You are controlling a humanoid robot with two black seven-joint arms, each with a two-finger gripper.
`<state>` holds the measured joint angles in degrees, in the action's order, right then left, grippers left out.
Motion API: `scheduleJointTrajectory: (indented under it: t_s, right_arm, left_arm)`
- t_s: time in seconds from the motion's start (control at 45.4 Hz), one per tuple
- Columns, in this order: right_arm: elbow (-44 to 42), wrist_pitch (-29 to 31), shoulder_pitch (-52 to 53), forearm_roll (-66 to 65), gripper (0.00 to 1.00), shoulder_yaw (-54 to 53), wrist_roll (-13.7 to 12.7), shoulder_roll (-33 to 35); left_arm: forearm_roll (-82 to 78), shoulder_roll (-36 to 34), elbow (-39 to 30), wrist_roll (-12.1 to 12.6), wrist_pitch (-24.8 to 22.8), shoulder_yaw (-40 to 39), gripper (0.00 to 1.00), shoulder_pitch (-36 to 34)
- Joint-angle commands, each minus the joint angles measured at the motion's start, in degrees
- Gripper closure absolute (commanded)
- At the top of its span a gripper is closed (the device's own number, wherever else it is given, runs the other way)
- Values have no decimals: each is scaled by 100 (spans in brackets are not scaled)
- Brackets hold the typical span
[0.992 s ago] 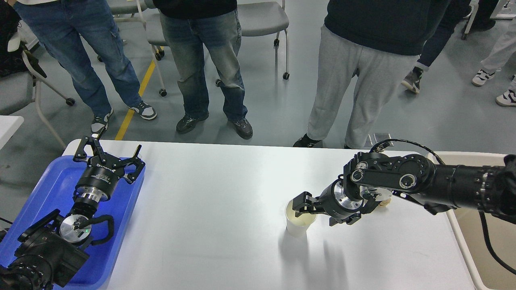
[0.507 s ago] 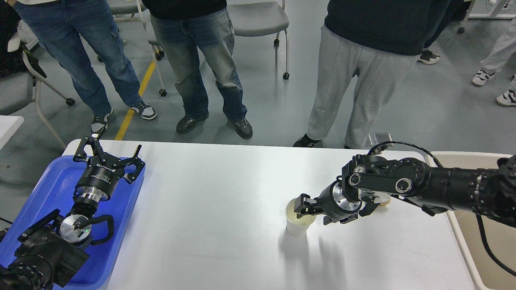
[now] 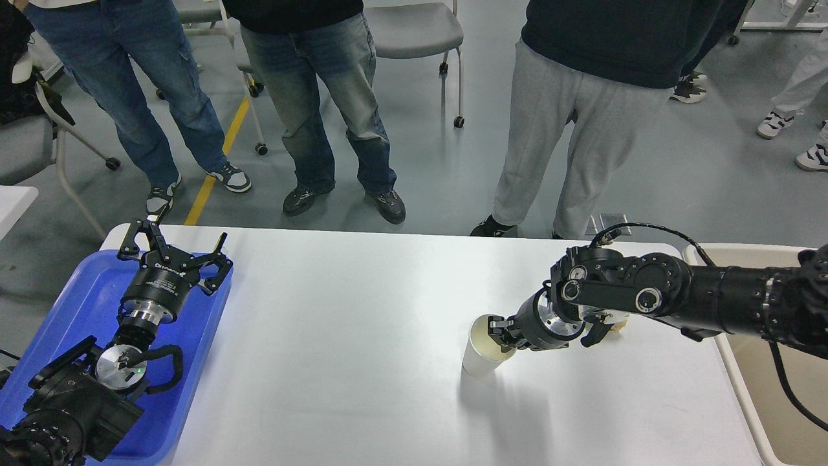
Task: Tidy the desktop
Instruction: 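Close the right gripper on the white paper cup, then lift the cup with the right gripper and carry it toward the bin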
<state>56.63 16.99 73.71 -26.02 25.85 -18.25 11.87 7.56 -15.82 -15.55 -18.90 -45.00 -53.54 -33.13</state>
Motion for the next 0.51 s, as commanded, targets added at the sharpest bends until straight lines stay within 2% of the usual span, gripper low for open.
scheduleJointTrajectory:
  t_s: [0.0,0.242,0.485]
  right_arm:
    - [6,-21,64,-9,100,95,6,17]
    - [112,58,284,97,100,157,-3,176]
    - [779,515,1241,404,100,227,-55,975]
  left_arm:
    - [0,0,0,0,0,2,0,0]
    - [0,-9,0,0,0,-7,0,0]
    - [0,-9,0,0,0,2,0,0]
